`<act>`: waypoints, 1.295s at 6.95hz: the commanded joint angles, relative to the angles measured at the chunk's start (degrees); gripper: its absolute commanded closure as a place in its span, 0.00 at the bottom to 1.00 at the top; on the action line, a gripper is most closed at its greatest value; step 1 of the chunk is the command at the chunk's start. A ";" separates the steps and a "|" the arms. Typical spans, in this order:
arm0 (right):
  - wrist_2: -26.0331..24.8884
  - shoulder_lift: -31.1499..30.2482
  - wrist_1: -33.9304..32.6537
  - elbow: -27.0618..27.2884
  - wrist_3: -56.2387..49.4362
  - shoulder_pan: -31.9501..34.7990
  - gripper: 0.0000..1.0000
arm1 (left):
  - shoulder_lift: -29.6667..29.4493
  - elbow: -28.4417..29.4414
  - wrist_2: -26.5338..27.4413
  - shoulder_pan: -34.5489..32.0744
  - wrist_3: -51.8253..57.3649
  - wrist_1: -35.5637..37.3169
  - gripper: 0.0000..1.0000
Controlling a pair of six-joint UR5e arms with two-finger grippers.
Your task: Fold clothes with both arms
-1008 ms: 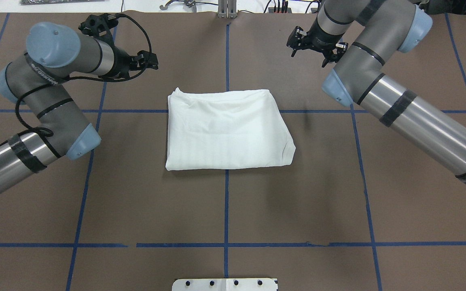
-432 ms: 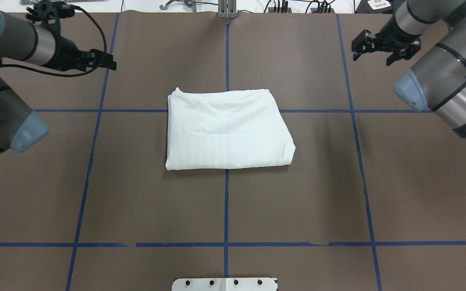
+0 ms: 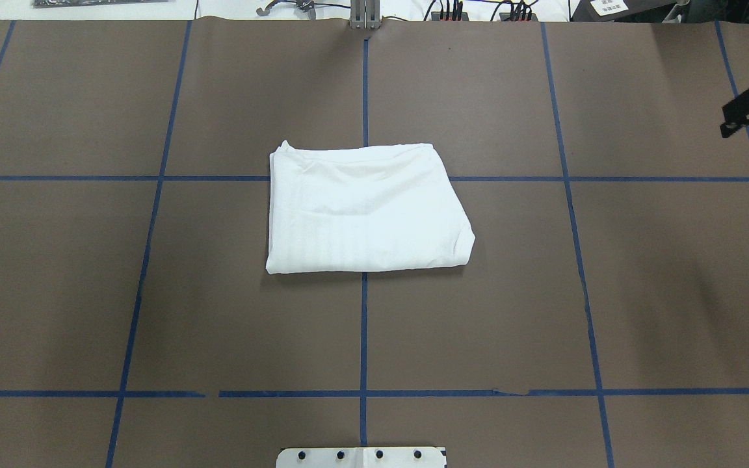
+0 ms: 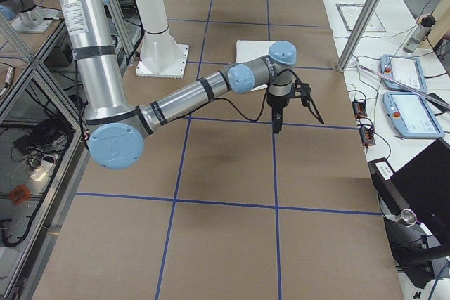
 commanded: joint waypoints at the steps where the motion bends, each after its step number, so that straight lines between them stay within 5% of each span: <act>1: 1.64 -8.66 -0.44 3.09 -8.18 6.27 0.00 | 4.02 -0.85 -3.81 -5.54 6.04 6.53 0.00; 2: 6.18 -10.07 -0.35 3.08 -9.71 8.56 0.00 | 6.47 -2.24 -3.92 -5.55 6.05 6.74 0.00; 4: 6.58 -12.27 -0.26 3.17 -9.90 9.28 0.00 | 12.97 -6.47 -3.57 -5.46 5.61 6.83 0.00; 9: 6.49 -13.33 -1.14 4.74 -17.98 10.34 0.00 | 11.86 -13.14 -4.19 -6.60 5.52 18.22 0.00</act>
